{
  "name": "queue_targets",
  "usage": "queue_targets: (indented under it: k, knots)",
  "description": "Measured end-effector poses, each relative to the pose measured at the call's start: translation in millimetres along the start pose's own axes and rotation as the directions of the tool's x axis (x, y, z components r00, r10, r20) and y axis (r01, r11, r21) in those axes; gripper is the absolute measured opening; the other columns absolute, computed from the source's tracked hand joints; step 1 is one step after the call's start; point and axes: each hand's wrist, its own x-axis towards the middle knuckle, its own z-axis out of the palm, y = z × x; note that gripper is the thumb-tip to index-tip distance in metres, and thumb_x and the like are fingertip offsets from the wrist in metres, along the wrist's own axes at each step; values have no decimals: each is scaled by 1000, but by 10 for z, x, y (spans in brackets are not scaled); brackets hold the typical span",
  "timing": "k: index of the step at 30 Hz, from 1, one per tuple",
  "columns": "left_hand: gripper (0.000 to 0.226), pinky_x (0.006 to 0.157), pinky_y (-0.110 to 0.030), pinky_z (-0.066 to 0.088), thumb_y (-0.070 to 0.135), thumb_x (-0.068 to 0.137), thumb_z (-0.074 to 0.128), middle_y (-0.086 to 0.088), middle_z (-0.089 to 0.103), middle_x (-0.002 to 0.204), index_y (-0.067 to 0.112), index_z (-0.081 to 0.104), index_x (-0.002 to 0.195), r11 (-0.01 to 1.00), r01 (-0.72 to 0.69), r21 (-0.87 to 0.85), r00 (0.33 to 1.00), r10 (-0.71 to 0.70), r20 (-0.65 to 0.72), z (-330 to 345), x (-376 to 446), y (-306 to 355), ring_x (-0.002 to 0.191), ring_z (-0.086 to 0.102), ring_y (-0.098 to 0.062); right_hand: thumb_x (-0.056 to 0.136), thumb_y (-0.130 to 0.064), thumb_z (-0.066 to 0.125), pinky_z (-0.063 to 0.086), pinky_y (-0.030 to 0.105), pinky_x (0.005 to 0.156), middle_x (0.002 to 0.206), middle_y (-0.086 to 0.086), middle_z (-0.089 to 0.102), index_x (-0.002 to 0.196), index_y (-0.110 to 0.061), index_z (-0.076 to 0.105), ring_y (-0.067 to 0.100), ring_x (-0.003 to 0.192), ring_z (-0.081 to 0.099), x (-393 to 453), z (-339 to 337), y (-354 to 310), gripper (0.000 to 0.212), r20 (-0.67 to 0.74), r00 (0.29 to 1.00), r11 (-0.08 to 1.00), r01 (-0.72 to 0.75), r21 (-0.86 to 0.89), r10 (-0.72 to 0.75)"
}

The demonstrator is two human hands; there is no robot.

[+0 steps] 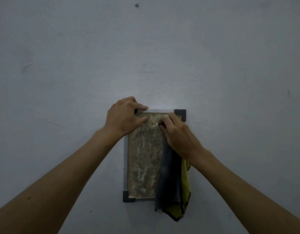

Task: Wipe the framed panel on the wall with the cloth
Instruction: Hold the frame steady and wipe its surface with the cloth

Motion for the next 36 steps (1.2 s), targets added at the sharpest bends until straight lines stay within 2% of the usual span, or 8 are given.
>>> queue_targets:
  k: [4,9,14,19,24,30,33,36]
  knots:
    - [40,76,-35,54,46,84,76,6,64,99,30,73,120,1000,3,5,1000,-3,15,-27,22,2,89,60,-14,101,-8,50,54,30,70,104,8,53,102,-7,56,17,81,55,182,-13,-35,6,-191,959,978,-203,55,210]
    - [40,78,-36,54,45,85,74,5,64,101,31,72,122,1000,1,16,1000,-2,25,-25,14,5,92,60,-15,101,-8,53,54,26,69,105,10,56,105,-6,56,18,79,58,-16,169,-213,5,-89,976,980,-201,2,200]
    - [40,78,-36,54,46,85,74,6,64,101,31,72,122,1000,-1,23,999,0,38,-32,23,-3,93,61,-15,101,-10,51,38,15,59,97,7,54,97,-9,51,11,74,47,104,196,-262,4,-306,770,829,-510,231,559]
    - [41,79,-36,55,47,85,74,6,64,101,31,72,122,1000,-11,27,999,10,42,-38,27,-16,91,59,-14,100,-12,55,44,21,66,95,10,58,96,-6,56,13,78,50,128,269,-373,7,-244,872,905,-407,121,424]
    - [41,78,-36,55,48,85,74,6,64,100,31,72,122,1000,-15,18,999,14,40,-29,26,-28,90,60,-14,101,-12,51,38,24,62,96,5,52,97,-9,48,9,70,44,134,131,-225,6,-326,728,798,-553,241,603]
    - [36,71,-31,50,48,84,75,9,64,96,32,75,117,999,-7,36,999,6,34,-43,78,-38,87,60,-13,102,-13,52,44,20,61,96,9,57,97,-7,51,16,76,53,154,140,-277,7,-159,910,924,-370,100,382]
    - [35,69,-29,45,48,85,74,10,62,95,33,74,116,999,0,47,1000,-1,28,-30,91,-47,85,56,-10,102,-15,51,36,13,52,91,4,55,93,-11,48,6,64,45,146,81,-206,10,-205,883,906,-401,137,422]
    - [34,68,-28,42,49,84,75,13,58,91,34,75,114,999,5,53,1000,-6,14,-6,91,-42,83,54,-8,102,-11,48,39,16,53,91,7,56,97,-10,49,10,67,48,198,184,-313,6,-261,829,868,-483,111,495]
